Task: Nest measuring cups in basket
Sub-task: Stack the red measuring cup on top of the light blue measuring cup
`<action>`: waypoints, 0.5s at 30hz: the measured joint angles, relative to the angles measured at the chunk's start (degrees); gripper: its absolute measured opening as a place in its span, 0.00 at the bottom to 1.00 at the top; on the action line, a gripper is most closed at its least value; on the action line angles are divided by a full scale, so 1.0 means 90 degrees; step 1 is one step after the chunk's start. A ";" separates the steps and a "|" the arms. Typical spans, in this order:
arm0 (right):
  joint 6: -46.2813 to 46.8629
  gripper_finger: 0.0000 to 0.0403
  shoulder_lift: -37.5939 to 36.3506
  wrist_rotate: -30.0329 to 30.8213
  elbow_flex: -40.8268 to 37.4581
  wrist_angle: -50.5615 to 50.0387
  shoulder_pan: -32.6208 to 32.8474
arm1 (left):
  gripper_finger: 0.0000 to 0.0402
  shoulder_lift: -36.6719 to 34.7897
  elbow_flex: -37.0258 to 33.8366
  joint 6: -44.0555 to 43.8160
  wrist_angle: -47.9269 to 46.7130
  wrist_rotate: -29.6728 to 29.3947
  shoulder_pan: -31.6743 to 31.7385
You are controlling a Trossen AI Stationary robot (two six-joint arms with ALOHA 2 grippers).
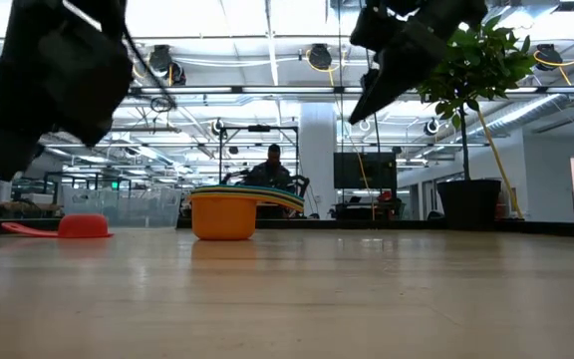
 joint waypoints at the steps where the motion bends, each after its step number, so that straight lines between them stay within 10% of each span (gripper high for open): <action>1: 0.0000 0.68 -0.0023 0.0000 -0.0070 -0.0018 0.0000 | 0.34 0.0157 -0.0007 0.0012 -0.0044 0.0027 0.0007; 15: -0.0117 0.68 -0.0038 0.0001 -0.0211 0.0252 0.0000 | 0.71 0.0604 -0.0439 0.1811 0.1274 0.0235 0.0372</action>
